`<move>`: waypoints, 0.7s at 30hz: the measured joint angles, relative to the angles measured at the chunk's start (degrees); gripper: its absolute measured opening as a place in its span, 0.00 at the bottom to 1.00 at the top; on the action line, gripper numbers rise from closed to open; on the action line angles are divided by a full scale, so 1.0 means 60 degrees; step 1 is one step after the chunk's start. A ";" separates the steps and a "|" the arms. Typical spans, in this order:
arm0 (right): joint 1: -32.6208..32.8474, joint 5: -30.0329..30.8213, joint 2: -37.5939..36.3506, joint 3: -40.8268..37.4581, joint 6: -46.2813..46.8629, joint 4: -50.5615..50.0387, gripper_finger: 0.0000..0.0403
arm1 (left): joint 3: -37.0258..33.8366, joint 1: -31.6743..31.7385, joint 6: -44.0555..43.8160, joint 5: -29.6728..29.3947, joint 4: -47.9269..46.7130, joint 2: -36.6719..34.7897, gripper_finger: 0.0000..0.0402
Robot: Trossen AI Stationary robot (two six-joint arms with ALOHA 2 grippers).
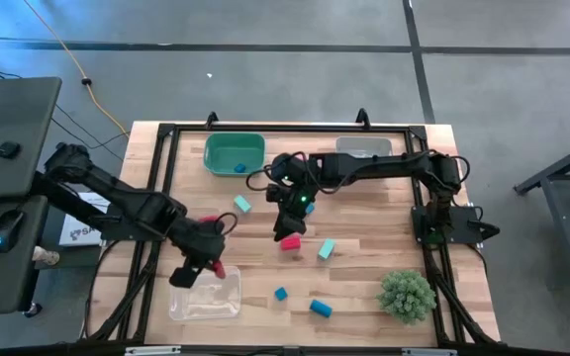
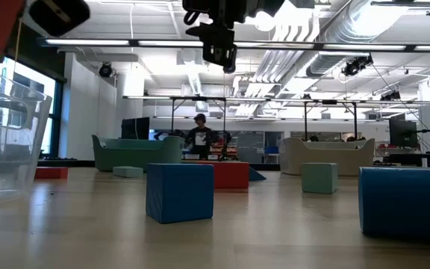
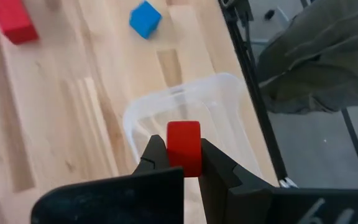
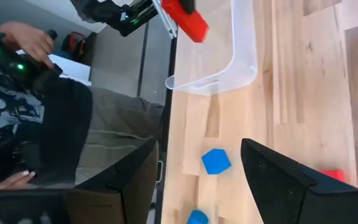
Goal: Sort & place blocks by color
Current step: Put the red block into the transparent bin
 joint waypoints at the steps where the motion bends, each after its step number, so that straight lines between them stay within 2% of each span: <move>1: -0.0025 0.0000 0.0000 0.0000 -0.0012 0.0000 0.55 | 0.0000 -0.0131 -0.0173 -0.0110 -0.0025 0.0000 0.00; 4: -0.0078 -0.0004 0.0000 0.0000 -0.0134 -0.0035 0.55 | 0.0000 -0.0480 -0.0663 -0.0395 -0.0222 0.0005 0.00; 11: -0.0133 0.0043 0.0000 0.0000 -0.0255 -0.0071 0.55 | -0.0213 -0.1159 -0.1632 -0.0384 -0.0455 0.0375 0.00; 21: -0.0372 0.0827 0.0000 0.0004 -0.0501 -0.0478 0.55 | -0.0368 -0.1532 -0.2173 -0.0369 -0.0451 0.1266 0.00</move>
